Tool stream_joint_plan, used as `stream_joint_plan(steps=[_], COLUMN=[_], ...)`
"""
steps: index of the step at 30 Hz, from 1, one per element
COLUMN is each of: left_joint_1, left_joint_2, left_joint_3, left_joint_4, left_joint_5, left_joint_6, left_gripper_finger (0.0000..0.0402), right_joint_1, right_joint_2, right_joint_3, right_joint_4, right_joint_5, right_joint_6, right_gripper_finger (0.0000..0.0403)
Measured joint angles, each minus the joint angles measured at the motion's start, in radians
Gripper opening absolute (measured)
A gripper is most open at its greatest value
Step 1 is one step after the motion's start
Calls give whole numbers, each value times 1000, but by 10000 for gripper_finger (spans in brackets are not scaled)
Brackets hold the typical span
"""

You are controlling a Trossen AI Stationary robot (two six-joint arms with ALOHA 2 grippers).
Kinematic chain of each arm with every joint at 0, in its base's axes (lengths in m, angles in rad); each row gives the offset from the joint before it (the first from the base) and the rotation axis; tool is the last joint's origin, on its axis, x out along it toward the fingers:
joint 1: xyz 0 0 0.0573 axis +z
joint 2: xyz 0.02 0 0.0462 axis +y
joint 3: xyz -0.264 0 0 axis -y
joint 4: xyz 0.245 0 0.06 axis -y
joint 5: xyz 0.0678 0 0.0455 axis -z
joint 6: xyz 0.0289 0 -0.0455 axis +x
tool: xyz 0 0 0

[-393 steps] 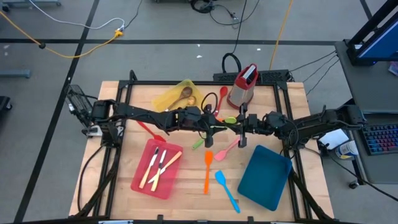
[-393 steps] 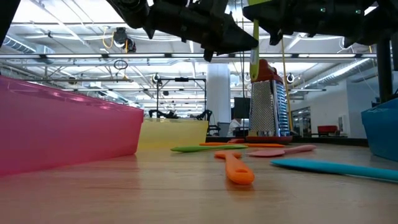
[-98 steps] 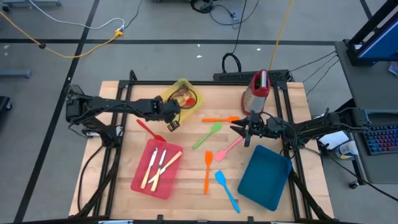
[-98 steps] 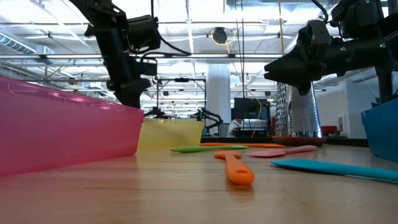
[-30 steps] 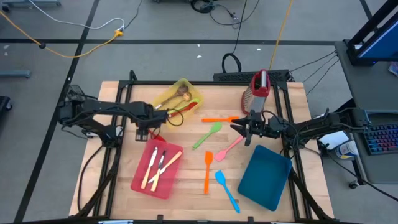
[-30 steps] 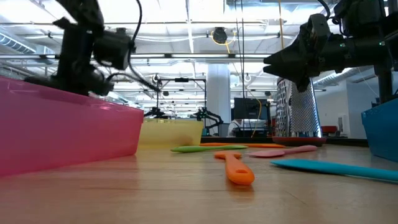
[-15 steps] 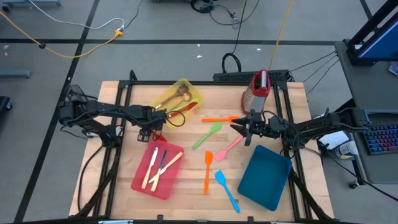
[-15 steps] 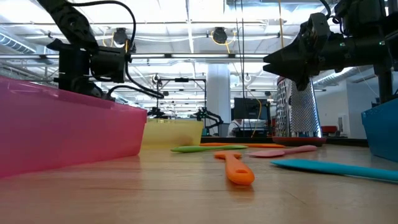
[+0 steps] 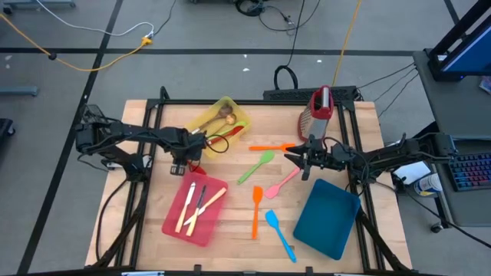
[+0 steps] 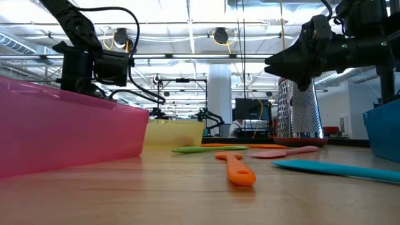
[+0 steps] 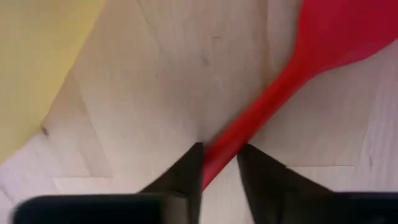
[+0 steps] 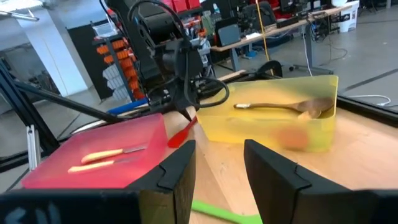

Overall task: Pick & Place Kitchen Items
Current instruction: Put the red spatula into the blue bin

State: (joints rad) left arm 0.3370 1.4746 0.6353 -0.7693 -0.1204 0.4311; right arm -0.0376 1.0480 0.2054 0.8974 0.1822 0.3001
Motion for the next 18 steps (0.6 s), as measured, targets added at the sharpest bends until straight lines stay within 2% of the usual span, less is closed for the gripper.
stream_joint_plan(steps=[3, 6, 11, 18], left_joint_1=[-1, -6, -16, -97], left_joint_2=[0, -1, -2, -46], left_joint_3=[0, 2, 3, 5], left_joint_4=[-4, -8, -12, -15], left_joint_5=[-8, -28, -41, -72], left_joint_6=[-41, -78, -104, -102], left_gripper_finger=[48, 20, 16, 2], right_joint_1=[0, 0, 0, 0], right_joint_2=[0, 0, 0, 0], right_joint_3=[0, 0, 0, 0], right_joint_4=[-12, -13, -17, -14], right_joint_5=[0, 0, 0, -1], right_joint_6=[-5, -5, -2, 1], right_gripper_finger=[132, 132, 132, 132])
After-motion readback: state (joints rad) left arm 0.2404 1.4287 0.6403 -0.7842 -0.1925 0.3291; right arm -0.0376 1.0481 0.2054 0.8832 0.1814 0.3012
